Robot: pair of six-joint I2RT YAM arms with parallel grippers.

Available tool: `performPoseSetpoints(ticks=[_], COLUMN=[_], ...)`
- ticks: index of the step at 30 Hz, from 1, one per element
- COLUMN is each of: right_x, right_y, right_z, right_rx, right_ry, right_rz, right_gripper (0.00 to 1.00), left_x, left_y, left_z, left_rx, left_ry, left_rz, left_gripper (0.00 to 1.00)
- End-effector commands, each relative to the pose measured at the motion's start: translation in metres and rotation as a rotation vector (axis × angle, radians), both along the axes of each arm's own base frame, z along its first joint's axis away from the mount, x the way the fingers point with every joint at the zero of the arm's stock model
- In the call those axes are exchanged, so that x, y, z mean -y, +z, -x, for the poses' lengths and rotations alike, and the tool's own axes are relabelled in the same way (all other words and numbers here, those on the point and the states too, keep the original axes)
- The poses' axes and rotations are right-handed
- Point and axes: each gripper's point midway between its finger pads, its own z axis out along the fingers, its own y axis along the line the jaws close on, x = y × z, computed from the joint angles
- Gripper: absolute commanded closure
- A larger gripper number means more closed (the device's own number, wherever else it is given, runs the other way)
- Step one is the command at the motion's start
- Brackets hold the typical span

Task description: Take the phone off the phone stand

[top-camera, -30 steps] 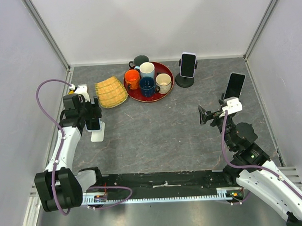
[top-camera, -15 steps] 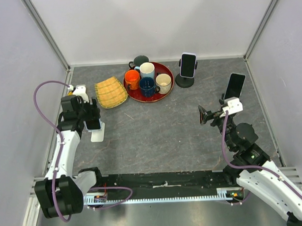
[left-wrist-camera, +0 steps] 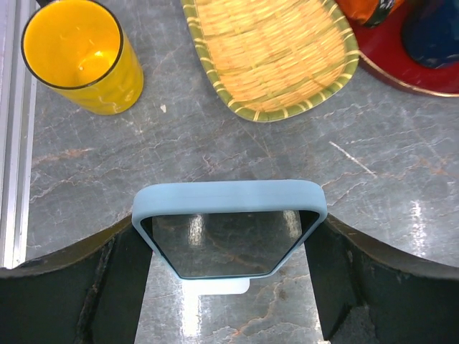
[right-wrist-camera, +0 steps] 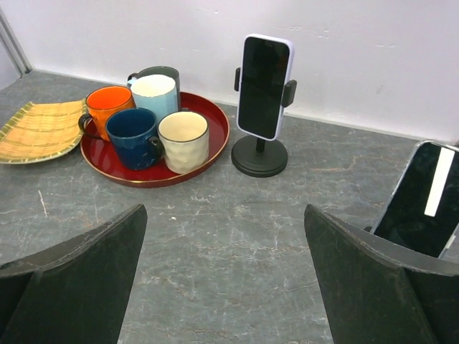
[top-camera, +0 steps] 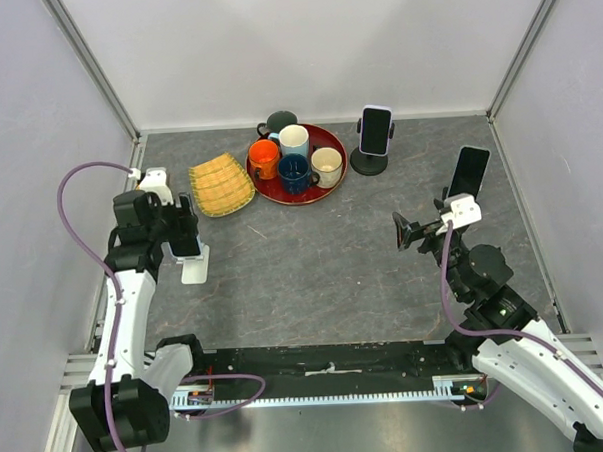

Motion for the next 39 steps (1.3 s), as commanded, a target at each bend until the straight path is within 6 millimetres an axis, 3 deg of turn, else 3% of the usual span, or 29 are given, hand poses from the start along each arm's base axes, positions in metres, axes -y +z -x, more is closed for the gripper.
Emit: performPoseSetpoints(ticks=[1, 6, 7, 9, 13, 22, 26, 27, 29, 30, 34, 37, 39], right_x=[-0.016, -0.051, -0.055, -0.067, -0.088, -0.138, -0.161, -0.17, -0.191, -0.202, -0.233, -0.247, -0.253], right_y=[0.008, -0.002, 0.001, -0.011, -0.008, -0.005, -0.021, -0.037, -0.032, -0.04, -0.044, -0.038, -0.039], right_z=[0.001, 0.005, 0.004, 0.004, 0.006, 0.008, -0.001, -0.005, 0.002, -0.002, 0.007, 0.008, 0.008], right_rx=[-0.001, -0.085, -0.09, -0.157, -0.198, -0.284, -0.405, -0.474, -0.523, -0.576, -0.618, -0.58, -0.58], right_ry=[0.07, 0.237, 0.252, 0.297, 0.393, 0.605, 0.641, 0.647, 0.759, 0.784, 0.862, 0.849, 0.852], right_rz=[-0.031, -0.026, -0.029, -0.01, -0.017, -0.085, -0.163, -0.168, -0.191, -0.205, -0.217, -0.202, -0.196], right_gripper=[0.02, 0.02, 0.02, 0.02, 0.02, 0.02, 0.02, 0.02, 0.02, 0.02, 0.02, 0.02, 0.02], left_x=[0.014, 0.031, 0.036, 0.044, 0.07, 0.106, 0.125, 0.13, 0.143, 0.151, 0.175, 0.196, 0.211], left_y=[0.062, 0.085, 0.087, 0.093, 0.103, 0.123, 0.117, 0.116, 0.108, 0.105, 0.069, 0.048, 0.046], left_z=[-0.005, 0.005, 0.006, 0.009, 0.015, 0.023, 0.025, 0.025, 0.024, 0.024, 0.021, 0.02, 0.02], left_rx=[0.155, 0.18, 0.177, 0.162, 0.128, 0.076, 0.039, 0.026, 0.004, -0.015, -0.104, -0.175, -0.191], left_ry=[-0.043, -0.069, -0.081, -0.083, -0.144, -0.188, -0.23, -0.229, -0.251, -0.251, -0.22, -0.219, -0.238], left_rz=[0.053, 0.161, 0.186, 0.252, 0.412, 0.706, 0.789, 0.809, 0.834, 0.854, 0.869, 0.899, 0.925], left_gripper=[0.82, 0.98, 0.98, 0.98, 0.98, 0.98, 0.98, 0.98, 0.98, 0.98, 0.98, 0.98, 0.98])
